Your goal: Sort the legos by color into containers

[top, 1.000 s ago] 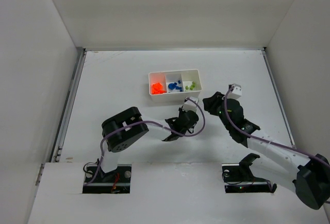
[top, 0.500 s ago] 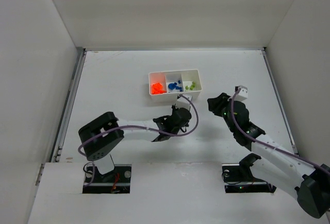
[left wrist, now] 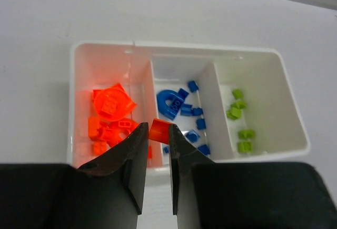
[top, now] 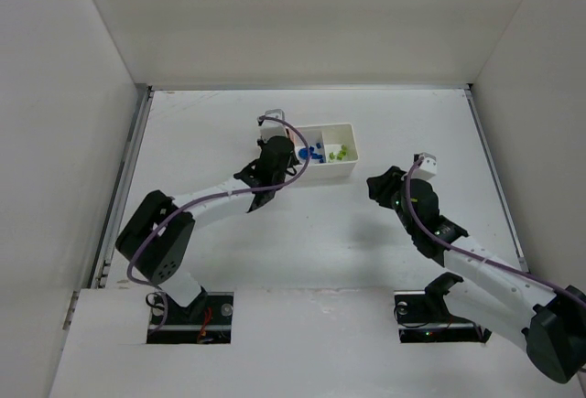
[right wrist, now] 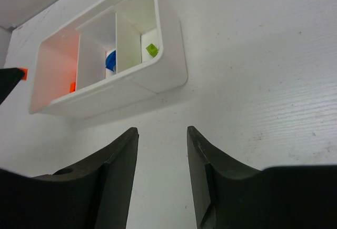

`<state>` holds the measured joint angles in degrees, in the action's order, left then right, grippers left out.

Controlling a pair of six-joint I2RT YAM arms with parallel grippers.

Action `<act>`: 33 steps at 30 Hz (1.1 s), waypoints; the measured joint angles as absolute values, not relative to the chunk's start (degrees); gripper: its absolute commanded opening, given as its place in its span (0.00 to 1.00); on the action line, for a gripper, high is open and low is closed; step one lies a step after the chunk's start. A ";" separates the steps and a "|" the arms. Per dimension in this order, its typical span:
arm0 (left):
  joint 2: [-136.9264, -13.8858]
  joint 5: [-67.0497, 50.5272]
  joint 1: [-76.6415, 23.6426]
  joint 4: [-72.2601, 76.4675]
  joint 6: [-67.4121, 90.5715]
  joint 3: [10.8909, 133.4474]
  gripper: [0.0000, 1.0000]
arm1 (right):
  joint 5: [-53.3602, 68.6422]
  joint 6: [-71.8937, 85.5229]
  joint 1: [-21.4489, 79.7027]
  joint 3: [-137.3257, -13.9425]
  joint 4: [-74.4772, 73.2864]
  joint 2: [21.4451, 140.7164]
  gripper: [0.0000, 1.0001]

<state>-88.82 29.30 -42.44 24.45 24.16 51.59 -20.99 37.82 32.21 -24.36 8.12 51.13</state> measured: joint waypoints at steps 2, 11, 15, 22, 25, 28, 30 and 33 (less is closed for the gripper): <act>-91.66 29.06 -40.62 24.56 24.21 53.30 0.25 | -20.99 37.82 32.27 -24.36 8.12 51.13 0.48; -95.39 29.21 -39.16 23.88 24.23 55.55 0.52 | -20.88 37.80 32.29 -24.36 8.12 51.13 0.48; -93.76 29.91 -39.51 23.22 24.25 55.31 0.67 | -20.88 37.80 32.29 -24.27 8.19 51.07 0.48; -80.25 31.00 -40.36 23.05 25.76 47.75 1.00 | -21.50 37.80 32.18 -22.17 8.10 48.82 0.51; -72.10 31.48 -40.27 21.06 28.38 42.39 1.00 | -22.76 37.89 32.08 -21.45 7.94 47.16 0.68; -62.98 31.51 -39.00 16.38 32.08 37.04 1.00 | -24.14 37.82 31.62 -21.26 7.57 45.36 1.00; -56.47 31.46 -37.19 11.94 35.05 34.04 1.00 | -25.21 38.26 31.33 -21.26 6.28 44.34 1.00; -45.89 31.27 -32.53 3.16 39.99 30.59 1.00 | -26.89 39.07 31.20 -21.30 2.79 42.87 1.00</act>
